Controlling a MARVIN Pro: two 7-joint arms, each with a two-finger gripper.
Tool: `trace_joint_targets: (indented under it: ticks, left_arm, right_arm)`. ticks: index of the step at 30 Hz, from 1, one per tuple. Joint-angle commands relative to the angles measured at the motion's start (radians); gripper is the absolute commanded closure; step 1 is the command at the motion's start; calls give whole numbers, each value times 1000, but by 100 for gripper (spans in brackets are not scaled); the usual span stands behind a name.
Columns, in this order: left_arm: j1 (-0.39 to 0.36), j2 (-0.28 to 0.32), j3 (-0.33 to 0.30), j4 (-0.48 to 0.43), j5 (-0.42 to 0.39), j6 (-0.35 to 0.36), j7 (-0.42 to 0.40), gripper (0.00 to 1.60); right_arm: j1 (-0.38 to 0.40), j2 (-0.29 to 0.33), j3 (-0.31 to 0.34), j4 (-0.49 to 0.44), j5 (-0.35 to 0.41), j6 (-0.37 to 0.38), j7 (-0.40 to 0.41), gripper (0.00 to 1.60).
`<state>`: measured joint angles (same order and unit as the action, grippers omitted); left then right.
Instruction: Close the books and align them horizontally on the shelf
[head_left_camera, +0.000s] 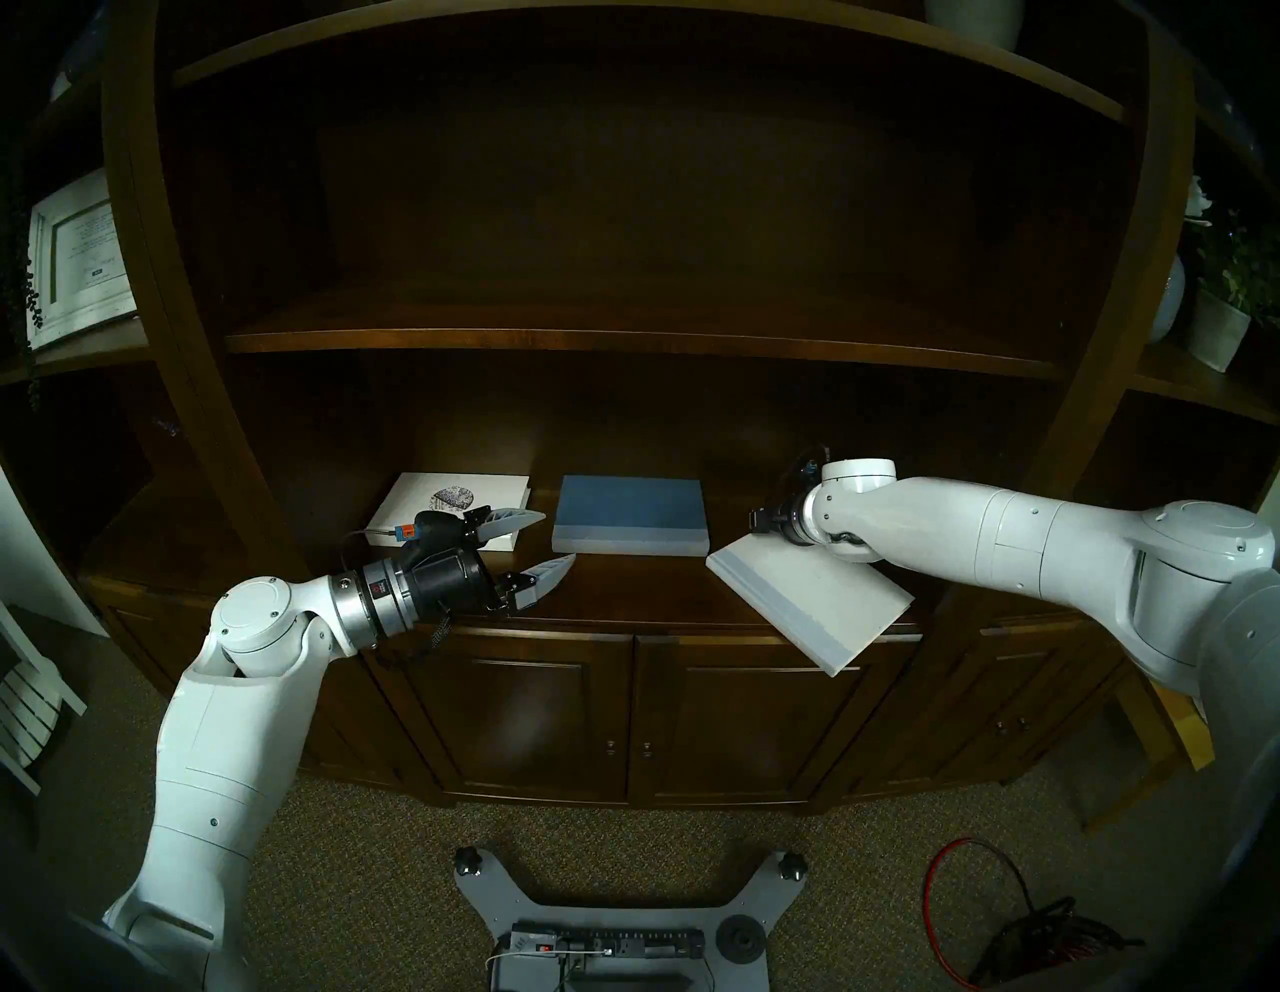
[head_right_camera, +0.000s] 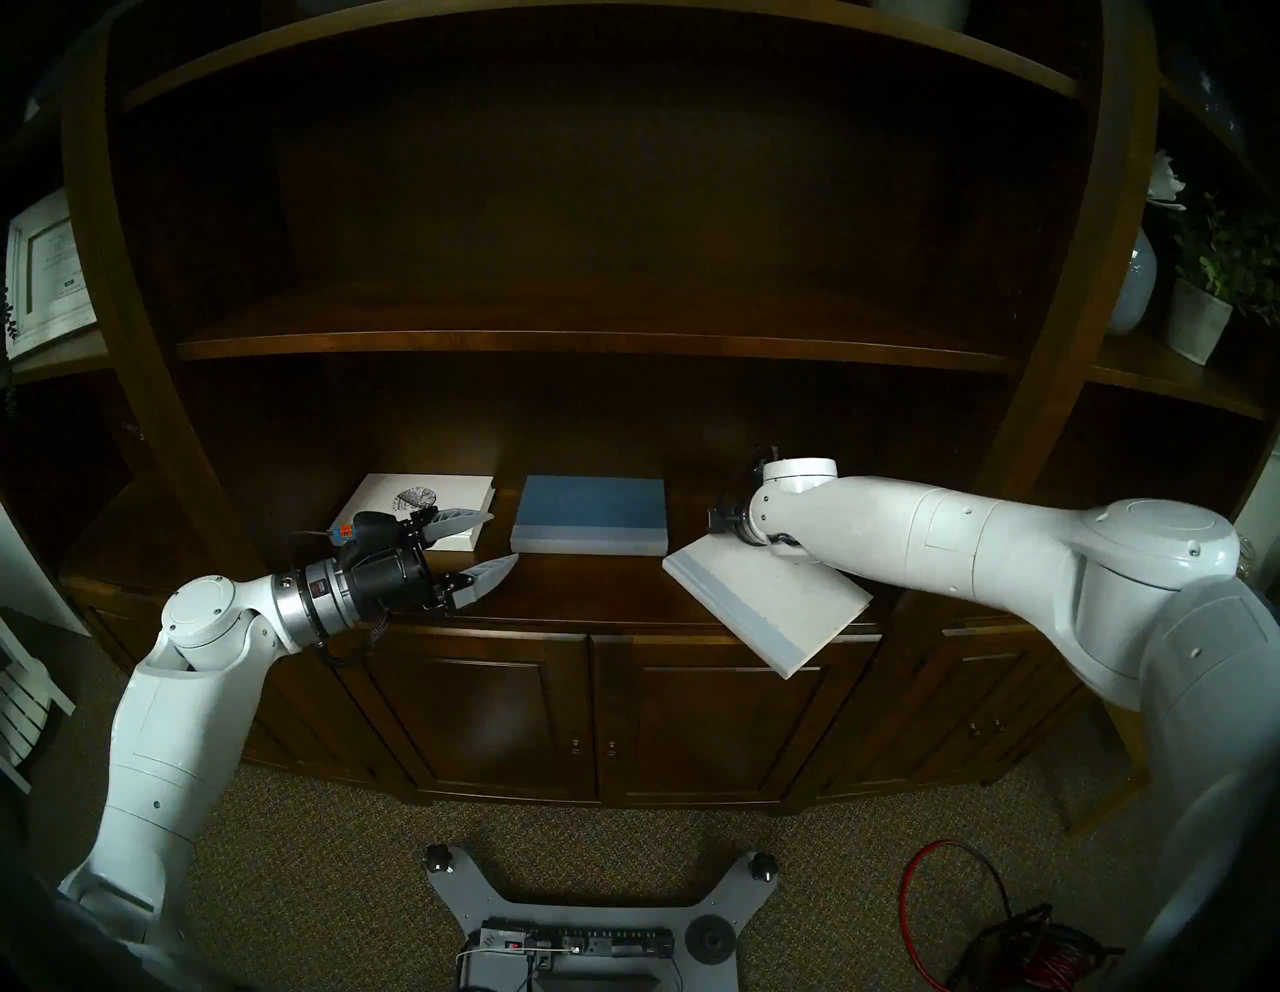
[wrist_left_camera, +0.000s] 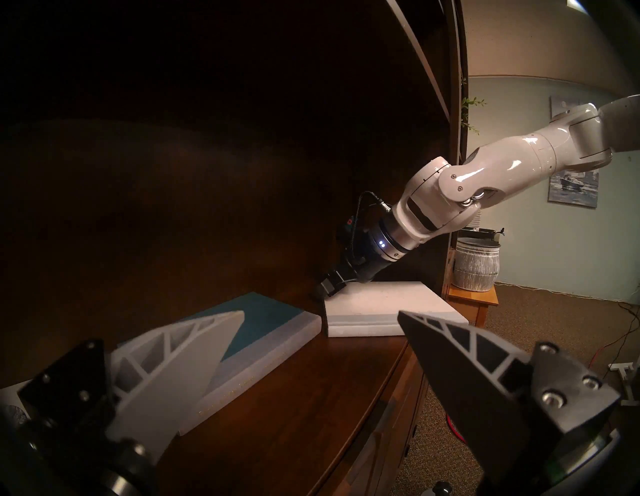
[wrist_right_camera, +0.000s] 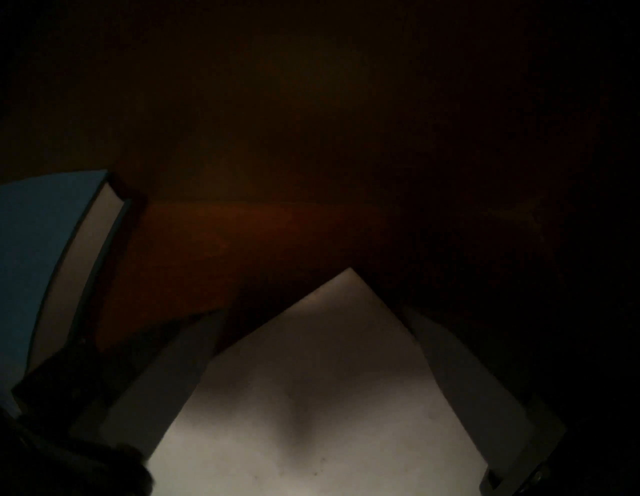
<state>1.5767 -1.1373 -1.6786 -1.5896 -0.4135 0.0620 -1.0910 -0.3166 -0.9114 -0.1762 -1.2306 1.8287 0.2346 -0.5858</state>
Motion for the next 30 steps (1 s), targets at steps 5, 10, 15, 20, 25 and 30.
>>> trace_joint_targets:
  ticks: [5, 10, 15, 20, 25, 30]
  left_arm:
    - [-26, 0, -9, -18, -4, -3, 0, 0]
    - [-27, -1, -10, -19, -3, -3, -1, 0]
    - [-27, -2, -12, -19, -1, -3, -2, 0]
    - [-27, -3, -12, -19, 0, -3, -3, 0]
    - [-26, -4, -13, -18, 2, -3, -4, 0]
    - [-24, -5, -14, -16, 5, -4, -5, 0]
  right_arm:
    - [56, 56, 12, -199, -54, -46, -77, 0]
    - [62, 91, 7, -267, -72, -63, -129, 0]
    - [78, 120, 7, -358, -97, -80, -195, 0]
    - [85, 128, 14, -444, -102, -90, -250, 0]
    - [76, 131, 15, -515, -85, -92, -295, 0]
    - [58, 147, 5, -593, -64, -90, -335, 0]
